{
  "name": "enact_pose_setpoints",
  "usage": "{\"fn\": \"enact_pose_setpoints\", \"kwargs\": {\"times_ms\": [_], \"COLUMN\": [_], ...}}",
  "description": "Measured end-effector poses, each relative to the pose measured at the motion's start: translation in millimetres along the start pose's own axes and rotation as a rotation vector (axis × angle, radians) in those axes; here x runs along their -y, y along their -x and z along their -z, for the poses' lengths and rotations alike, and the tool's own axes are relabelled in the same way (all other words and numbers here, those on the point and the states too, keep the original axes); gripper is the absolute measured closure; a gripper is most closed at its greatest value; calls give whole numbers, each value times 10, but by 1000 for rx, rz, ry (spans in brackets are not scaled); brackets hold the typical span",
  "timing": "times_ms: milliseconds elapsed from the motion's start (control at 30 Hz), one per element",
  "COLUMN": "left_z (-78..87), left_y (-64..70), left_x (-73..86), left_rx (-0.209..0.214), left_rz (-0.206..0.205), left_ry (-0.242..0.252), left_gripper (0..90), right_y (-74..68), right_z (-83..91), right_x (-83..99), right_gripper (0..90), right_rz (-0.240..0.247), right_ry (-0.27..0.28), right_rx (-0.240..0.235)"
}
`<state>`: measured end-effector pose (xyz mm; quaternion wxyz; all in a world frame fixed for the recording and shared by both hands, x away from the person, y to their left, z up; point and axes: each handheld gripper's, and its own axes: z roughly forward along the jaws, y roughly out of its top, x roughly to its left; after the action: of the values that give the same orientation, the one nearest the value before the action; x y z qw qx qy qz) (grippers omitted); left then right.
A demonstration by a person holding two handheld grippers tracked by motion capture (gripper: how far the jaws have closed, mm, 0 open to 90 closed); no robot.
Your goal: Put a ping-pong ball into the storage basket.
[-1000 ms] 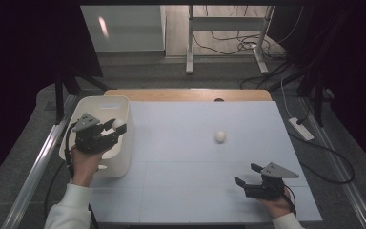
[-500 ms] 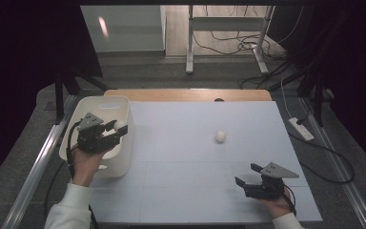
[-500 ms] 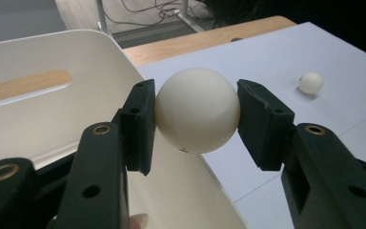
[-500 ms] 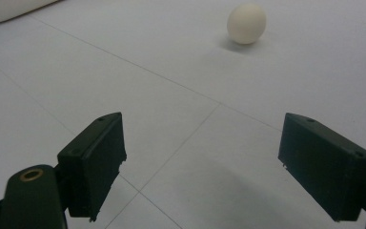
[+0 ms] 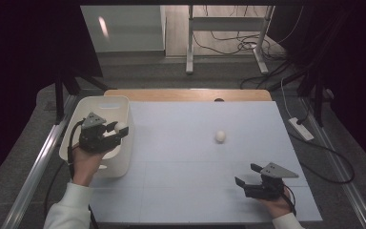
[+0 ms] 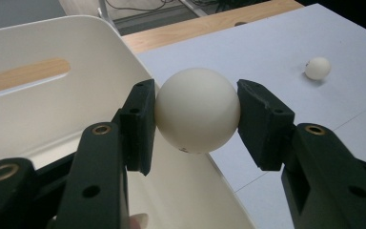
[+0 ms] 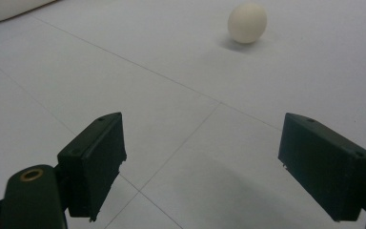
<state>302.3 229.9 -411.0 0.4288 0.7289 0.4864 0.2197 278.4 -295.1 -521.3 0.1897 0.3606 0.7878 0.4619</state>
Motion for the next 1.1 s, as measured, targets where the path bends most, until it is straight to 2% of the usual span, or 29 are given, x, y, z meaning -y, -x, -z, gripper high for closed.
{"fn": "enact_pose_setpoints", "kwargs": {"times_ms": [200,233,267,300,433,533,833,1100], "left_z": [14,18,18,21,41,59,68,127], "left_y": [-8,-10,-10,-12,-12,-4,-14,11], "left_x": [1,0,0,-3,-9,-13,-7,-12], "left_rx": [-7,-18,-18,-19,-7,1,8,37], "left_rz": [6,10,10,15,26,28,39,50], "left_ry": [15,25,25,36,63,80,78,112], "left_gripper": [487,457,378,378,259,250,227,220], "right_y": [-1,-1,-1,-1,-1,0,-1,-2], "right_z": [-1,-2,-2,-1,-1,-3,-4,-3], "right_x": [0,0,0,0,0,0,0,-1], "right_gripper": [159,159,159,159,159,158,158,159], "right_rz": [1,1,1,1,2,2,3,2], "right_ry": [0,0,0,0,0,0,0,0], "right_rx": [0,0,0,0,0,0,0,-1]}}
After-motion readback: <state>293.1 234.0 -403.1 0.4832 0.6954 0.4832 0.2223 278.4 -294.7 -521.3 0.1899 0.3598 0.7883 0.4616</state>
